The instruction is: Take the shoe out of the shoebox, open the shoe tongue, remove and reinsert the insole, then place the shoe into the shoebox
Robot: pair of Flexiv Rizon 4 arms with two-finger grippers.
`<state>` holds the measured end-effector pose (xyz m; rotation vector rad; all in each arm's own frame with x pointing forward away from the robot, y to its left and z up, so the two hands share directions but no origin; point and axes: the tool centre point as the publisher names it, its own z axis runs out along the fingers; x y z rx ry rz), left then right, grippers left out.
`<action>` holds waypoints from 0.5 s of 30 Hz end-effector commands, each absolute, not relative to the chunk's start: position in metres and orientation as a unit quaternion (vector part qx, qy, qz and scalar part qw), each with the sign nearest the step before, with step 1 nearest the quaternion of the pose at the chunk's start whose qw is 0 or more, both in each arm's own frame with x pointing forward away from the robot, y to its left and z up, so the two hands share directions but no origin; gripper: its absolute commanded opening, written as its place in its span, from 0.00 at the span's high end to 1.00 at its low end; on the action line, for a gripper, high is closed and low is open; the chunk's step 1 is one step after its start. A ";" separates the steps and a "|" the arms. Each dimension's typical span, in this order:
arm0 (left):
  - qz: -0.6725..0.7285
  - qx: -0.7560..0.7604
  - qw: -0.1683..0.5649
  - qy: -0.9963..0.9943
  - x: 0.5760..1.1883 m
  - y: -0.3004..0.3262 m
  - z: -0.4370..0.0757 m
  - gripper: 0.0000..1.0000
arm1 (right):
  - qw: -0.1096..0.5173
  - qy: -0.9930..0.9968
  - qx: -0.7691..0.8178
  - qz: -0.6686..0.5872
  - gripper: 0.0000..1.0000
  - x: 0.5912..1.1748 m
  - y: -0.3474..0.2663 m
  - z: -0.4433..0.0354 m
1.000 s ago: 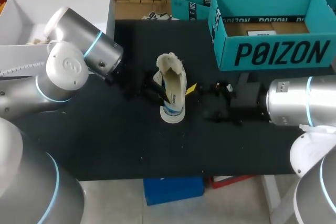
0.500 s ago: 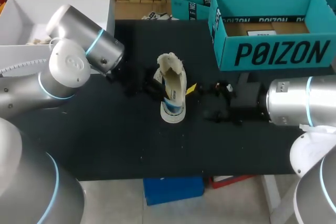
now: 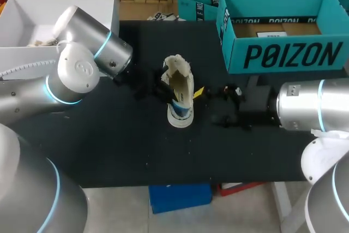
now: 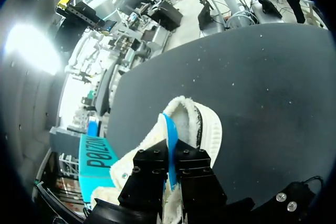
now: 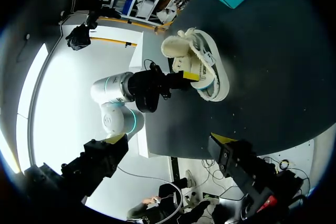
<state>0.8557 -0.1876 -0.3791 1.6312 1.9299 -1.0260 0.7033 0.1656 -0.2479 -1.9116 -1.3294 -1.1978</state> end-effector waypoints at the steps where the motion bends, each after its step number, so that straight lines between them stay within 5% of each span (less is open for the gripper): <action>1: -0.361 0.583 0.204 0.699 0.861 -0.190 -0.382 1.00 | 0.259 -0.491 -0.705 -0.442 0.00 0.703 0.165 -0.248; 4: -0.358 0.581 0.201 0.703 0.862 -0.191 -0.384 1.00 | 0.259 -0.491 -0.705 -0.442 0.00 0.703 0.165 -0.248; 5: -0.358 0.581 0.200 0.703 0.862 -0.190 -0.384 0.92 | 0.259 -0.491 -0.705 -0.442 0.00 0.703 0.165 -0.248; 7: -0.358 0.583 0.197 0.702 0.858 -0.188 -0.379 0.55 | 0.259 -0.491 -0.705 -0.442 0.00 0.703 0.165 -0.248; 10: -0.358 0.590 0.196 0.697 0.854 -0.182 -0.368 0.36 | 0.259 -0.491 -0.705 -0.442 0.00 0.703 0.165 -0.248; 15: -0.352 0.602 0.205 0.687 0.851 -0.170 -0.342 0.31 | 0.259 -0.491 -0.705 -0.442 0.00 0.703 0.165 -0.248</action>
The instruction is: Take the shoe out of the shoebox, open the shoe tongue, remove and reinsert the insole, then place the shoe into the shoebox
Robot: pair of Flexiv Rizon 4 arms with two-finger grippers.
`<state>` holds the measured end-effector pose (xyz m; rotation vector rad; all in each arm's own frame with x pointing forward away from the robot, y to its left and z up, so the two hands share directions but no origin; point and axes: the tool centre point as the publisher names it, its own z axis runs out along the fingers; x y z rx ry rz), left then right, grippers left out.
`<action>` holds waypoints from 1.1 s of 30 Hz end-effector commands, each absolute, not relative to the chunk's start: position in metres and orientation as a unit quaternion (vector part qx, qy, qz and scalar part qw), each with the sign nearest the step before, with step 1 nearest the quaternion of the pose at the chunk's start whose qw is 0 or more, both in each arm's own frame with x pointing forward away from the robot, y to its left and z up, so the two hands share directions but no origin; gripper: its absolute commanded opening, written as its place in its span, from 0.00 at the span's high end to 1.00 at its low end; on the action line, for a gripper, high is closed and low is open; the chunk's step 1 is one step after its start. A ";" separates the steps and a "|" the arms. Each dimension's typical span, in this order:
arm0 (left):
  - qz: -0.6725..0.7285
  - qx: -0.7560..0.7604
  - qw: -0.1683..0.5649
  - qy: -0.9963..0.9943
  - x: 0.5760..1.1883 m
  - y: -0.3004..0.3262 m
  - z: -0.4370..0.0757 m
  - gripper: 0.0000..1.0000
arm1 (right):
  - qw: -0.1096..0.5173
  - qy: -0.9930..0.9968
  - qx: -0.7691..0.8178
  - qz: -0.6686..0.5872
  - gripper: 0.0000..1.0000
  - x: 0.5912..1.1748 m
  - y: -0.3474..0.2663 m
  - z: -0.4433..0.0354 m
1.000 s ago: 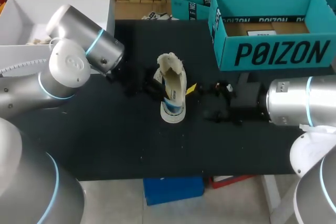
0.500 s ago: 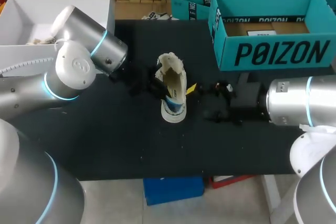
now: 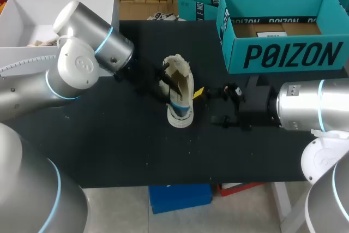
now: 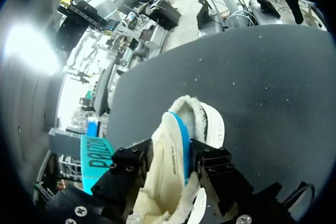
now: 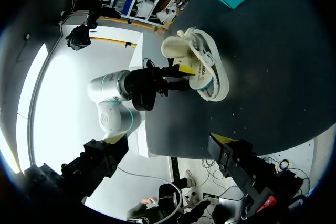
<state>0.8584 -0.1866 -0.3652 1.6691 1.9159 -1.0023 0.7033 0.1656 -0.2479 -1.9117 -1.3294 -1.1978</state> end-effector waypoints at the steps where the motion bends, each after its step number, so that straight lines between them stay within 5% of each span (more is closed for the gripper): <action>1: -0.350 0.604 0.207 0.685 0.851 -0.169 -0.339 0.33 | 0.259 -0.491 -0.705 -0.442 0.00 0.703 0.165 -0.248; 4: -0.347 0.606 0.210 0.684 0.851 -0.168 -0.333 0.40 | 0.259 -0.491 -0.705 -0.442 0.00 0.703 0.165 -0.248; 5: -0.345 0.608 0.210 0.684 0.851 -0.168 -0.333 0.53 | 0.259 -0.491 -0.705 -0.442 0.00 0.703 0.165 -0.248; 13: -0.286 0.648 0.168 0.686 0.841 -0.174 -0.340 0.99 | 0.259 -0.491 -0.705 -0.442 0.00 0.703 0.165 -0.248; 33: -0.246 0.660 0.131 0.697 0.839 -0.187 -0.383 1.00 | 0.259 -0.491 -0.705 -0.442 0.00 0.703 0.165 -0.248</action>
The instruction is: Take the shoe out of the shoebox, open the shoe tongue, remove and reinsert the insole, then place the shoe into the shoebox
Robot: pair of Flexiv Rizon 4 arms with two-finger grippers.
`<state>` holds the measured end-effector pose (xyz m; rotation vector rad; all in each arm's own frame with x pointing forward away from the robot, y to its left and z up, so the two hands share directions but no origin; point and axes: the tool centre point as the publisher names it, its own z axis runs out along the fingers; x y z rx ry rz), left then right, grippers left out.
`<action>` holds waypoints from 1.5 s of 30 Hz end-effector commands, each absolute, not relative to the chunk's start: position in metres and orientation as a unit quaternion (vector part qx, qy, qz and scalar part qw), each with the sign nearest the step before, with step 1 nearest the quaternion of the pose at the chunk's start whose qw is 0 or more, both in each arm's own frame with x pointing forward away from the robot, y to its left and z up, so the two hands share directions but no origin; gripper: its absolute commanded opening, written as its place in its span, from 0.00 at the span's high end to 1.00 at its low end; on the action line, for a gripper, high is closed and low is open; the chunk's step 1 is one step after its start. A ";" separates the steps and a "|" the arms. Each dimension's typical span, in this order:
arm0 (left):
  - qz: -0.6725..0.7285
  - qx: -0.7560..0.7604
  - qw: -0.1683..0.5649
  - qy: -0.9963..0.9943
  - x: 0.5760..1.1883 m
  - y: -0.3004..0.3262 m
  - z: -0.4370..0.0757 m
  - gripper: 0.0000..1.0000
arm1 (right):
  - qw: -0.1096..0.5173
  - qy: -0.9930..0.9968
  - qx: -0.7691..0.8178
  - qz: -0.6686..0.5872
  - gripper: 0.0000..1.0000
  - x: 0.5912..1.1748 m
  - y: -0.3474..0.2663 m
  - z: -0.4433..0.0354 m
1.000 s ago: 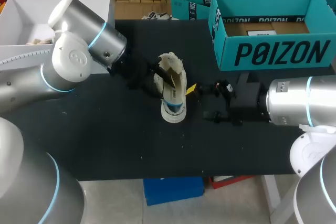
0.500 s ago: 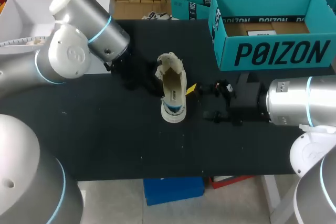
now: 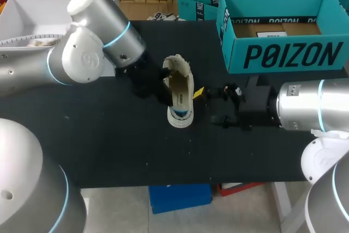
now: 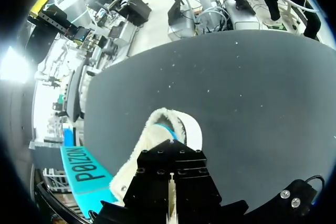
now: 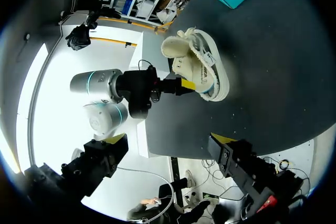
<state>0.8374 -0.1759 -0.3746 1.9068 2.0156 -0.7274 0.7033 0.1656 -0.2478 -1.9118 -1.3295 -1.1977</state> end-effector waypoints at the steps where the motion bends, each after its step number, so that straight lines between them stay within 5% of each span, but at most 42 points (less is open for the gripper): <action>1: -0.244 0.662 0.129 0.697 0.839 -0.188 -0.385 1.00 | 0.259 -0.491 -0.705 -0.442 0.00 0.703 0.165 -0.248; 4: -0.233 0.666 0.124 0.697 0.840 -0.195 -0.392 0.95 | 0.259 -0.491 -0.705 -0.442 0.00 0.703 0.165 -0.248; 23: -0.200 0.670 0.090 0.709 0.848 -0.197 -0.414 0.96 | 0.259 -0.491 -0.705 -0.442 0.00 0.703 0.165 -0.248; 34: -0.193 0.681 0.109 0.698 0.846 -0.191 -0.375 0.95 | 0.259 -0.491 -0.705 -0.442 0.00 0.703 0.165 -0.248; 45: -0.178 0.682 0.113 0.700 0.841 -0.164 -0.340 0.74 | 0.259 -0.491 -0.705 -0.442 0.00 0.703 0.165 -0.248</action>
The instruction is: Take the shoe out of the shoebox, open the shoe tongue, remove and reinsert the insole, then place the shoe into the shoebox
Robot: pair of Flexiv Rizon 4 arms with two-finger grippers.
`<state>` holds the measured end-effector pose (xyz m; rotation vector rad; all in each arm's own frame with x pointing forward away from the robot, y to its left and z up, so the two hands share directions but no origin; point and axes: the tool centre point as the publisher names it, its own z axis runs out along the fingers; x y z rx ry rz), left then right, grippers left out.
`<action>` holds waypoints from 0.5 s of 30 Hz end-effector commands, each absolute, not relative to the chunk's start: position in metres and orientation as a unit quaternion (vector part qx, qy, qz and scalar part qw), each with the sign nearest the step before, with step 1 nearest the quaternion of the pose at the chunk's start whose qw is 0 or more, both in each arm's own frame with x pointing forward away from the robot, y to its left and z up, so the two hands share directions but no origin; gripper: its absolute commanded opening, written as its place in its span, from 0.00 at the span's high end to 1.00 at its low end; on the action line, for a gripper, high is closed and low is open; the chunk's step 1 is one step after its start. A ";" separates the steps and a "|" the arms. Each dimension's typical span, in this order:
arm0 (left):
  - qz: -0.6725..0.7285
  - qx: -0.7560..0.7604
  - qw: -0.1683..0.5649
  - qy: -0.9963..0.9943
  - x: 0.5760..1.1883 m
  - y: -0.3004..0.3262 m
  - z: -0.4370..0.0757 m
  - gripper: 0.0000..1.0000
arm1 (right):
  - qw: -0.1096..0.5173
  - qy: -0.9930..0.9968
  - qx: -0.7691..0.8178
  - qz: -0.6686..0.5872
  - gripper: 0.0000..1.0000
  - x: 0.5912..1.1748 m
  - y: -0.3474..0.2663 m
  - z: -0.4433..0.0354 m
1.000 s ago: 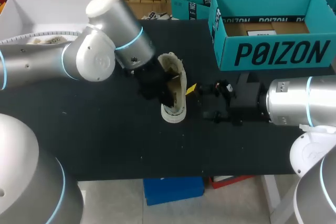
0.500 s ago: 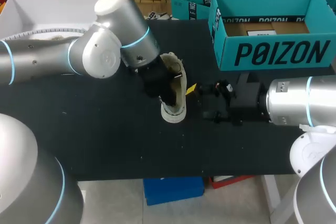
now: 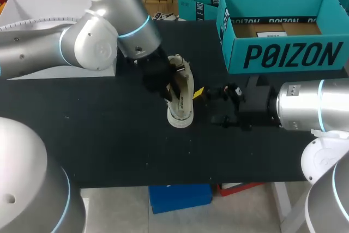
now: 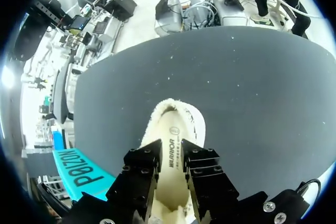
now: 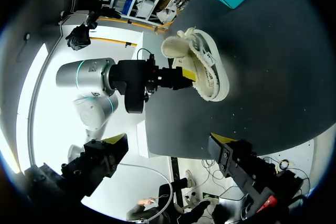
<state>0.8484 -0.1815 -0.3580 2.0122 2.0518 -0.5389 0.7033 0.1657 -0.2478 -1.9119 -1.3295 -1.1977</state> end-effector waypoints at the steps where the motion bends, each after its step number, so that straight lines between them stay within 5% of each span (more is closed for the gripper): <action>1: -0.177 0.681 0.114 0.701 0.840 -0.161 -0.338 0.72 | 0.259 -0.491 -0.705 -0.442 0.00 0.703 0.165 -0.248; 11: -0.177 0.669 0.122 0.711 0.842 -0.136 -0.330 0.54 | 0.259 -0.491 -0.705 -0.442 0.00 0.703 0.165 -0.248; 15: -0.187 0.664 0.133 0.711 0.844 -0.131 -0.326 0.61 | 0.259 -0.491 -0.705 -0.442 0.00 0.703 0.165 -0.248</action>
